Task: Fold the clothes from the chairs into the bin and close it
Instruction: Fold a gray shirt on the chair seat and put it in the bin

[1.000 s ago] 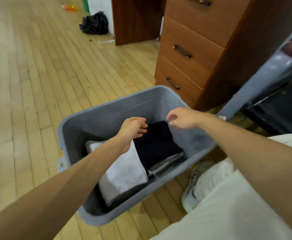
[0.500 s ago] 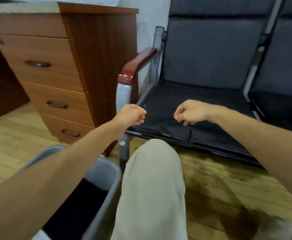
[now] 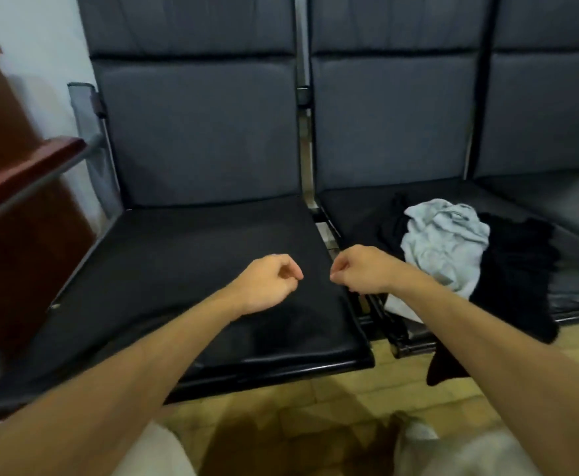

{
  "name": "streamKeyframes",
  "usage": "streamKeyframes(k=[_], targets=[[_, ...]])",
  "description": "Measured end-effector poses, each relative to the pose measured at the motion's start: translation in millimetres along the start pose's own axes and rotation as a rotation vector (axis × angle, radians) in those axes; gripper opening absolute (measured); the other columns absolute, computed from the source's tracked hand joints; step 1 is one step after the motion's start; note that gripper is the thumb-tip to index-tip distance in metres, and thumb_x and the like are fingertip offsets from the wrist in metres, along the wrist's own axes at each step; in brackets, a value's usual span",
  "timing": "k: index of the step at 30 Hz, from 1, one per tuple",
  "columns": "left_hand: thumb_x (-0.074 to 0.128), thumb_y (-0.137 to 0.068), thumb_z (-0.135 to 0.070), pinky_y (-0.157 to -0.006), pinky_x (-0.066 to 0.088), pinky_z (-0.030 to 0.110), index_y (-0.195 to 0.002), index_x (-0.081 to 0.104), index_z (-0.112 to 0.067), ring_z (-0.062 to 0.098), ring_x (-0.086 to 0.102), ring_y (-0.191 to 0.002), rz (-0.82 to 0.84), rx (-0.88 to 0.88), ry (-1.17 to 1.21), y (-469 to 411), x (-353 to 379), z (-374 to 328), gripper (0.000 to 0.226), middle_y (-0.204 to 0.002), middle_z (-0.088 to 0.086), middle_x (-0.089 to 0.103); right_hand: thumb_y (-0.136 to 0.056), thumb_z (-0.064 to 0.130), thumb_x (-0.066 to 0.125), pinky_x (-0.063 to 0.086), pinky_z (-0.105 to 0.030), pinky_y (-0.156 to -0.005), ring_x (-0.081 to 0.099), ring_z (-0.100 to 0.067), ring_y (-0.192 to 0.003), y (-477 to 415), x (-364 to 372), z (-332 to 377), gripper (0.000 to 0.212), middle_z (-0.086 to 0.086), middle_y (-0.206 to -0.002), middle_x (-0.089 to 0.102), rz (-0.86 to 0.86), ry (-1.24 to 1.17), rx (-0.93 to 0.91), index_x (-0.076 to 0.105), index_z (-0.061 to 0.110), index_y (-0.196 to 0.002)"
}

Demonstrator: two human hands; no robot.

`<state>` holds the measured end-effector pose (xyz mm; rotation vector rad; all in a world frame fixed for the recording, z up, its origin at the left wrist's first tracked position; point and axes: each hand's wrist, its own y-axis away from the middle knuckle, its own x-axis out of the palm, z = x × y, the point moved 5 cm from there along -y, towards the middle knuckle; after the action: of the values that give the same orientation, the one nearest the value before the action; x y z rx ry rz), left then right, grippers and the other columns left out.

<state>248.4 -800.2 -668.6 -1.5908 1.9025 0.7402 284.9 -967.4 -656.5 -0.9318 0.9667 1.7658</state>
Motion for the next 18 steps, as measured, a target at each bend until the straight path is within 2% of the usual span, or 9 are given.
streamKeyframes(k=[3, 5, 7, 10, 13, 15, 18], targets=[[0.054, -0.092, -0.012, -0.08, 0.049, 0.022, -0.098, 0.061, -0.025, 0.008, 0.058, -0.089, 0.014, 0.16, -0.086, -18, 35, -14, 0.016, -0.1, -0.002, 0.059, -0.091, 0.029, 0.057, 0.051, -0.034, -0.085, 0.061, -0.027, -0.103, -6, -22, -28, 0.023, -0.007, -0.107, 0.067, -0.115, 0.131, 0.08, 0.069, 0.014, -0.104], [0.054, -0.093, -0.011, -0.081, 0.046, 0.018, -0.099, 0.06, -0.028, 0.004, 0.054, -0.092, 0.075, 0.248, -0.122, -26, 58, -24, 0.019, -0.101, -0.006, 0.054, -0.09, 0.026, 0.055, 0.048, -0.035, -0.083, 0.058, -0.03, -0.107, -3, -32, -55, 0.027, -0.011, -0.115, 0.062, -0.144, 0.241, 0.19, 0.062, 0.01, -0.112], [0.053, -0.093, -0.012, -0.084, 0.041, 0.016, -0.1, 0.06, -0.03, 0.002, 0.05, -0.097, 0.093, 0.296, -0.126, -33, 73, -36, 0.02, -0.101, -0.01, 0.052, -0.093, 0.027, 0.053, 0.042, -0.038, -0.092, 0.05, -0.033, -0.118, 1, -38, -85, 0.038, -0.015, -0.128, 0.051, -0.159, 0.311, 0.306, 0.05, 0.008, -0.125], [0.052, -0.093, -0.011, -0.085, 0.044, 0.018, -0.1, 0.063, -0.028, 0.004, 0.052, -0.097, 0.094, 0.312, -0.074, -43, 88, -47, 0.022, -0.101, -0.01, 0.053, -0.095, 0.034, 0.049, 0.037, -0.042, -0.098, 0.04, -0.036, -0.127, 4, -44, -125, 0.048, -0.017, -0.138, 0.04, -0.189, 0.307, 0.454, 0.039, 0.007, -0.134], [0.052, -0.092, -0.008, -0.077, 0.044, 0.015, -0.094, 0.064, -0.031, 0.003, 0.055, -0.09, 0.082, 0.318, -0.019, -50, 94, -52, 0.025, -0.099, -0.009, 0.055, -0.094, 0.039, 0.051, 0.037, -0.043, -0.101, 0.041, -0.034, -0.129, 7, -39, -152, 0.053, -0.014, -0.14, 0.04, -0.182, 0.24, 0.565, 0.039, 0.009, -0.136], [0.052, -0.092, -0.007, -0.071, 0.041, 0.012, -0.09, 0.063, -0.032, 0.002, 0.054, -0.085, 0.07, 0.317, 0.029, -52, 94, -54, 0.028, -0.097, -0.009, 0.056, -0.095, 0.037, 0.049, 0.039, -0.039, -0.097, 0.048, -0.031, -0.123, 7, -34, -159, 0.044, -0.011, -0.134, 0.047, -0.178, 0.29, 0.564, 0.046, 0.011, -0.13], [0.053, -0.091, -0.005, -0.07, 0.04, 0.01, -0.088, 0.065, -0.032, 0.002, 0.055, -0.082, 0.045, 0.3, 0.098, -52, 91, -55, 0.03, -0.097, -0.008, 0.058, -0.095, 0.024, 0.046, 0.04, -0.034, -0.087, 0.058, -0.026, -0.107, 5, -35, -162, 0.023, -0.007, -0.116, 0.06, -0.267, 0.327, 0.546, 0.054, 0.014, -0.114]])
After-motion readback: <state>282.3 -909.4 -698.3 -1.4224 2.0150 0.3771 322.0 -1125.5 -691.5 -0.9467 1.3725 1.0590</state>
